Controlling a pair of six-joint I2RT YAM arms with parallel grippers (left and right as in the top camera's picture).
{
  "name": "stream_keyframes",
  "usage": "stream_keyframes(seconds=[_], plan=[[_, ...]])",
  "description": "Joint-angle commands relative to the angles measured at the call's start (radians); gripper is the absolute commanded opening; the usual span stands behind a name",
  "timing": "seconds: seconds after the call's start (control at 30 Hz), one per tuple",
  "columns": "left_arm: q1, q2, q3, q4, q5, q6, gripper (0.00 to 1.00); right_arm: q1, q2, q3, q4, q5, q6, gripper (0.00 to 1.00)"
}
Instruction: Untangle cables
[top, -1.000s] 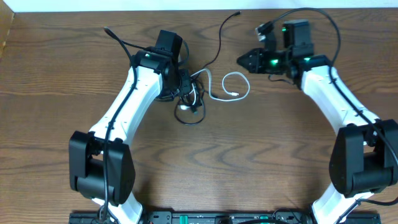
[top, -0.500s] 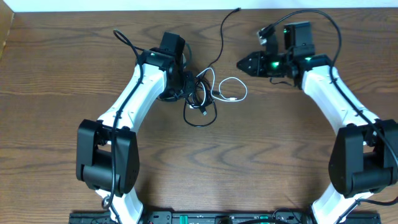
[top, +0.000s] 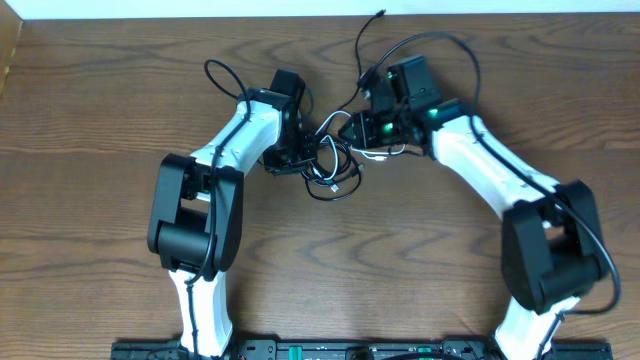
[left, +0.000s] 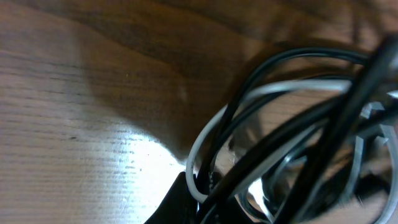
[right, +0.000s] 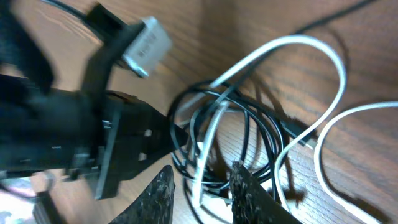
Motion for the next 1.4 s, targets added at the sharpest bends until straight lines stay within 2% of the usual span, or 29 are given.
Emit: stream_keyframes(seconds=[0.0,0.37,0.6,0.87,0.93,1.0,1.1,1.17,1.27,1.37], plan=[[0.003,0.015,-0.008,-0.001,0.009,-0.026,0.08,0.011,0.063,0.010,-0.001,0.029,-0.018,0.25],[0.003,0.015,-0.008,0.034,0.010,-0.034,0.08,0.006,0.090,0.010,0.058,-0.063,-0.031,0.27],[0.003,0.015,-0.008,0.036,0.010,-0.041,0.08,-0.041,0.086,0.010,0.117,-0.241,-0.007,0.36],[0.003,0.015,-0.008,0.036,0.010,-0.060,0.08,0.018,0.092,0.010,0.019,-0.140,-0.015,0.36],[0.003,0.015,-0.008,0.035,0.010,-0.064,0.08,0.035,0.093,0.010,-0.001,-0.114,-0.017,0.34],[0.003,0.015,-0.008,0.035,0.010,-0.064,0.08,0.048,0.093,0.010,-0.020,-0.089,-0.020,0.27],[0.003,0.015,-0.008,0.035,0.010,-0.064,0.08,0.053,0.093,0.010,-0.039,-0.039,-0.021,0.14],[0.003,0.015,-0.008,0.035,0.009,-0.063,0.08,0.053,0.093,0.010,-0.042,-0.019,-0.023,0.01],[0.004,0.015,-0.008,0.035,0.009,-0.063,0.08,0.040,0.089,0.010,-0.042,-0.030,-0.040,0.01],[0.005,0.015,-0.008,0.035,-0.018,-0.063,0.08,0.012,0.062,0.011,-0.046,-0.152,-0.119,0.01]])
